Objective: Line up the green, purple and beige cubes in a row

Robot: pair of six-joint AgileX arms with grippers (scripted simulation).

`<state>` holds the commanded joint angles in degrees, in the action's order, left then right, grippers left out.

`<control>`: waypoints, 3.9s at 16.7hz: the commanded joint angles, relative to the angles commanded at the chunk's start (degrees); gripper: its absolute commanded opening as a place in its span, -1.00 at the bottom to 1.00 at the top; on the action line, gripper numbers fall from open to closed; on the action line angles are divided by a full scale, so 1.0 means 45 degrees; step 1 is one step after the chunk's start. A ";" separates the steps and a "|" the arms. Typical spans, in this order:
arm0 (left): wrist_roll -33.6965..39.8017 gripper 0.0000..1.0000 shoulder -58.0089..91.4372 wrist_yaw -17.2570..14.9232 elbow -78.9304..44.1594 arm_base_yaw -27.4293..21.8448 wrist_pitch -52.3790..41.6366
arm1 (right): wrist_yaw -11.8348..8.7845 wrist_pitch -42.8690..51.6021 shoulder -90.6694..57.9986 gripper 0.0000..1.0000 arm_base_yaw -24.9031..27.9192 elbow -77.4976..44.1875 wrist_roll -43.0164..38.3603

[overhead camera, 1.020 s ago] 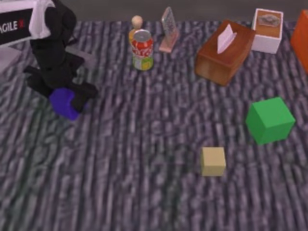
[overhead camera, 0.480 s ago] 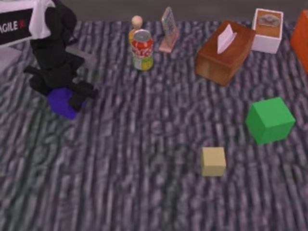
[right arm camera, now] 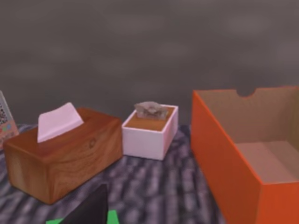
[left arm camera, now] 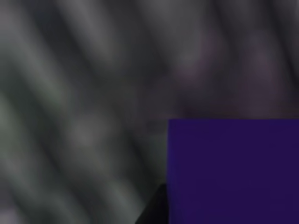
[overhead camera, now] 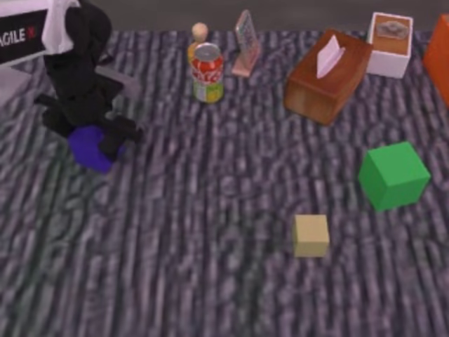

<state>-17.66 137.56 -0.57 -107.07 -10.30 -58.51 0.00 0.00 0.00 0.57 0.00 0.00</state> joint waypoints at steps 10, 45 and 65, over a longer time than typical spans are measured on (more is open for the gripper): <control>0.0047 -1.00 -0.0758 0.0007 -0.1982 0.0244 -0.2765 | 0.0000 0.0000 0.0000 1.00 0.0000 0.0000 0.0000; 1.4162 -1.00 -0.1656 0.0234 0.1937 -0.7996 0.0223 | 0.0000 0.0000 0.0000 1.00 0.0000 0.0000 0.0000; 1.4160 1.00 -0.1612 0.0238 0.2060 -0.8001 0.0365 | 0.0000 0.0000 0.0000 1.00 0.0000 0.0000 0.0000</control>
<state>46.06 130.30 0.50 -97.80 -46.30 -56.86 0.00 0.00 0.00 0.57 0.00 0.00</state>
